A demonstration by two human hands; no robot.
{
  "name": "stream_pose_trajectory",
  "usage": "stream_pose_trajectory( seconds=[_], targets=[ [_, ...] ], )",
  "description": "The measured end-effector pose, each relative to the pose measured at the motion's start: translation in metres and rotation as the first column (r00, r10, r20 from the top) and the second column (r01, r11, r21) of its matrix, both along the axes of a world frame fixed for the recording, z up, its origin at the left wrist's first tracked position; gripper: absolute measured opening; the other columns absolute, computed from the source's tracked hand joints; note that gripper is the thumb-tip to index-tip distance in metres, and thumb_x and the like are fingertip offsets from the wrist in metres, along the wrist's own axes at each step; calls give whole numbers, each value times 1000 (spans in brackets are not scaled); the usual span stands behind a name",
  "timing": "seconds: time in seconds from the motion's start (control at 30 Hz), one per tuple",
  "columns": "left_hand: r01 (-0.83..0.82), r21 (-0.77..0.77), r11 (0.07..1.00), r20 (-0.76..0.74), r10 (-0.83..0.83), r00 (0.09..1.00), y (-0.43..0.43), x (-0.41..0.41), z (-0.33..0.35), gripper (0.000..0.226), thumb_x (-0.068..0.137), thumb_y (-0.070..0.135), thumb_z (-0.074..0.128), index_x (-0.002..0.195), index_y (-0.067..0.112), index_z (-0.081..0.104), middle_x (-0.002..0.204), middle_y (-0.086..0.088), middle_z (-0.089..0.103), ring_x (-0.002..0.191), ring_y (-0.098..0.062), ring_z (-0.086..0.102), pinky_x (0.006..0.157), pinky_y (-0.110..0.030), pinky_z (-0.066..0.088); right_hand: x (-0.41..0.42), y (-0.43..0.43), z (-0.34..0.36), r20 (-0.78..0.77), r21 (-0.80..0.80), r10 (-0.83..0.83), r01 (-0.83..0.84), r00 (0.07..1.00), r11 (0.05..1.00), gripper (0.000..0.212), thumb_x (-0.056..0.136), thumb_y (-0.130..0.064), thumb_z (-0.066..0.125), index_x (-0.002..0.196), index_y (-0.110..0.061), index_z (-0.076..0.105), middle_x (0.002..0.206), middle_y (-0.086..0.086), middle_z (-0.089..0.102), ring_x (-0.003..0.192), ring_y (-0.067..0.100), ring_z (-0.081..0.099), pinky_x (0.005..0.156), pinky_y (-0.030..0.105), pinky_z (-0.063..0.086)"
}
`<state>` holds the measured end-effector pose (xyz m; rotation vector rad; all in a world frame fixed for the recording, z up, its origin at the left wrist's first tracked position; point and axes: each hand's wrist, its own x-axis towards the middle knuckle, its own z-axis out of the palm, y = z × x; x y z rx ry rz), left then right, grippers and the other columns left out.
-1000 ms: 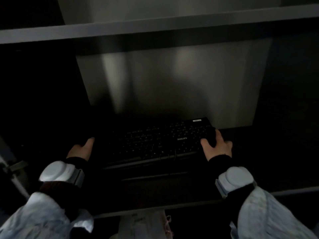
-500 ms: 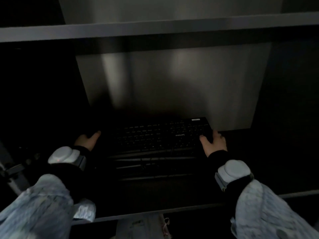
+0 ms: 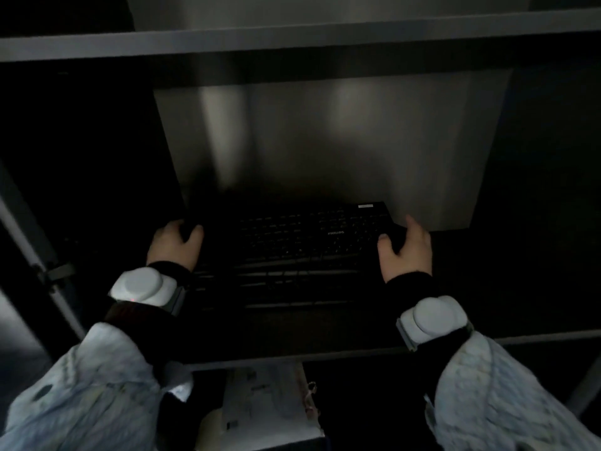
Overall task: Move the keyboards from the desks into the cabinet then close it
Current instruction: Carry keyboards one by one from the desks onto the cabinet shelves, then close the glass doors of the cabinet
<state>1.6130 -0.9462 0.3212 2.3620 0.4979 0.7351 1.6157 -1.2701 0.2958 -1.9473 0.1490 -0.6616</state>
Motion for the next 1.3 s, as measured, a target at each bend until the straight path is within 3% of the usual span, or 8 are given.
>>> stream_pose_trajectory(
  seconds=[0.43, 0.53, 0.6, 0.7, 0.83, 0.93, 1.1, 1.3],
  targets=[
    [-63, -451, 890, 138, 139, 981, -109, -247, -79, 69, 70, 64, 29, 100, 14, 66, 110, -15, 70, 105, -32, 66, 96, -45, 48, -181, 29, -35, -204, 225, 451, -407, 869, 885, 44, 90, -35, 48, 129, -14, 49, 128, 8, 57, 120, 22, 51, 100, 27, 35],
    [-174, -462, 870, 197, 292, 936, -108, -313, -88, 57, 85, 52, 34, 98, 8, 68, 109, -17, 70, 89, -27, 67, 89, -23, 51, -220, 34, -45, -263, 272, 516, -451, 815, 850, 44, 91, -36, 46, 126, -11, 52, 128, 8, 58, 122, 24, 50, 98, 26, 34],
    [-263, -438, 860, 251, 398, 883, -97, -357, -81, 50, 93, 38, 34, 103, 1, 66, 108, -22, 67, 84, -26, 65, 83, -16, 50, -244, 45, -48, -290, 286, 562, -490, 775, 823, 44, 91, -38, 45, 125, -10, 53, 127, 9, 58, 121, 25, 50, 97, 26, 35],
    [-489, -352, 798, 312, 592, 743, -74, -413, -66, 40, 94, 24, 38, 109, -5, 60, 111, -32, 61, 106, -41, 57, 95, -44, 44, -276, 65, -48, -298, 294, 639, -568, 709, 768, 48, 92, -40, 43, 129, -10, 51, 132, 10, 56, 121, 25, 51, 92, 24, 34],
    [-629, -360, 689, 424, 721, 548, -46, -460, -50, 41, 89, 19, 48, 121, -7, 52, 125, -33, 46, 117, -41, 46, 102, -34, 34, -307, 85, -43, -309, 253, 654, -604, 690, 756, 48, 93, -41, 41, 130, -13, 49, 133, 8, 54, 123, 24, 46, 71, 12, 19],
    [-677, -377, 632, 434, 766, 474, -29, -471, -45, 55, 87, 26, 50, 131, -5, 43, 135, -28, 37, 126, -40, 41, 109, -30, 27, -320, 93, -39, -310, 244, 655, -608, 689, 756, 49, 92, -44, 40, 131, -14, 48, 132, 8, 55, 122, 23, 48, 82, 19, 24],
    [-533, -447, 719, 230, 668, 708, -3, -474, -33, 31, 94, 44, 31, 89, 17, 47, 125, -31, 53, 118, -42, 49, 90, -37, 34, -345, 98, -32, -298, 292, 607, -535, 737, 793, 49, 92, -42, 43, 130, -13, 49, 132, 10, 54, 120, 25, 51, 85, 22, 31],
    [-422, -600, 680, 222, 648, 728, -31, -470, -36, 59, 94, 49, 33, 122, -2, 45, 135, -22, 49, 126, -33, 45, 103, -35, 30, -366, 80, -35, -307, 318, 535, -444, 787, 837, 49, 91, -41, 45, 131, -12, 46, 135, 8, 52, 120, 24, 51, 88, 24, 35]
  ],
)
